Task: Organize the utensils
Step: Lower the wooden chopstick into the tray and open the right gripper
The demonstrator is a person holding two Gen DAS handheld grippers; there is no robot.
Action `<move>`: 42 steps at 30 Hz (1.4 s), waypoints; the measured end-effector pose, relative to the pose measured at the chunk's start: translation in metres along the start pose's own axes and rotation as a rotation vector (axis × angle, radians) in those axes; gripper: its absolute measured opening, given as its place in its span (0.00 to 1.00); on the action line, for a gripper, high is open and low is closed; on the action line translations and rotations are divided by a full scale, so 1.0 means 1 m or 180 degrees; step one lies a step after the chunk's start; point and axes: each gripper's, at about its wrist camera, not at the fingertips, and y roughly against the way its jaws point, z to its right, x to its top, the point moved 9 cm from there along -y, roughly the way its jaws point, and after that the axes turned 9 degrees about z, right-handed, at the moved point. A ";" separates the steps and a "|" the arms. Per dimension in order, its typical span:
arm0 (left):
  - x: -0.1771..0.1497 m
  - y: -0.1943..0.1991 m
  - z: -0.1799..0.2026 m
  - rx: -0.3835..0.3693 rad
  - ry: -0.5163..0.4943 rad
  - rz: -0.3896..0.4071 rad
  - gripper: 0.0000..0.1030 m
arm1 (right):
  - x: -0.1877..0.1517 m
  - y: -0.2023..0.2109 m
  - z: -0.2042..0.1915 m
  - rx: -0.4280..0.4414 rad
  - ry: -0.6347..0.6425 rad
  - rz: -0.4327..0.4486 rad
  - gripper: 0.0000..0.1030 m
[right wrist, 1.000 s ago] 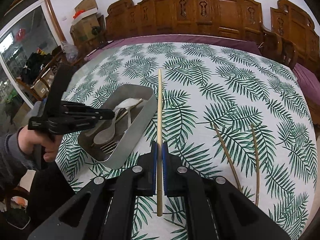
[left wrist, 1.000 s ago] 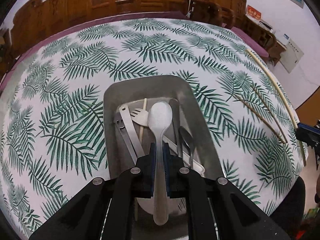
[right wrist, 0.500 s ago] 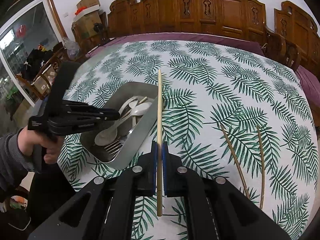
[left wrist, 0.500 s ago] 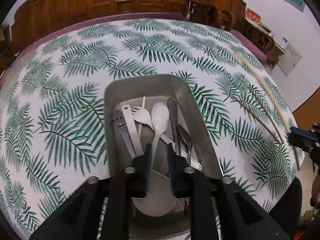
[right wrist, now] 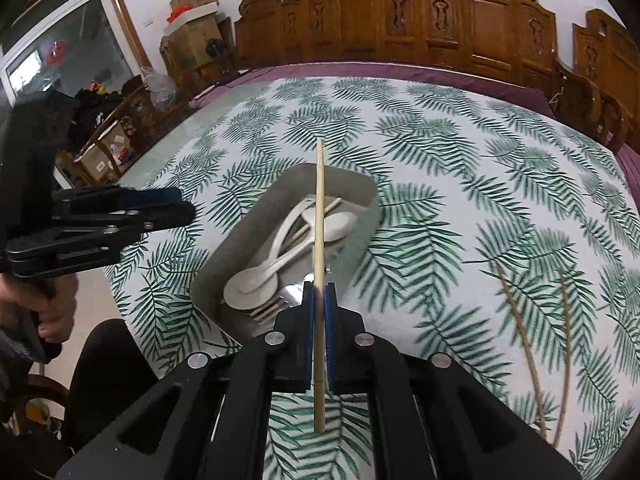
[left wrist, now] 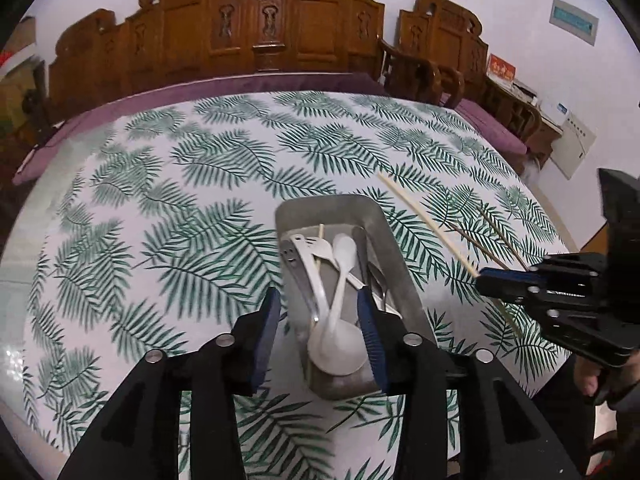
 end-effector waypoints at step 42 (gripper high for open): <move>-0.022 0.027 -0.043 0.0219 0.0203 0.0050 0.83 | -0.009 -0.095 -0.029 0.0036 -0.0342 -0.0418 0.08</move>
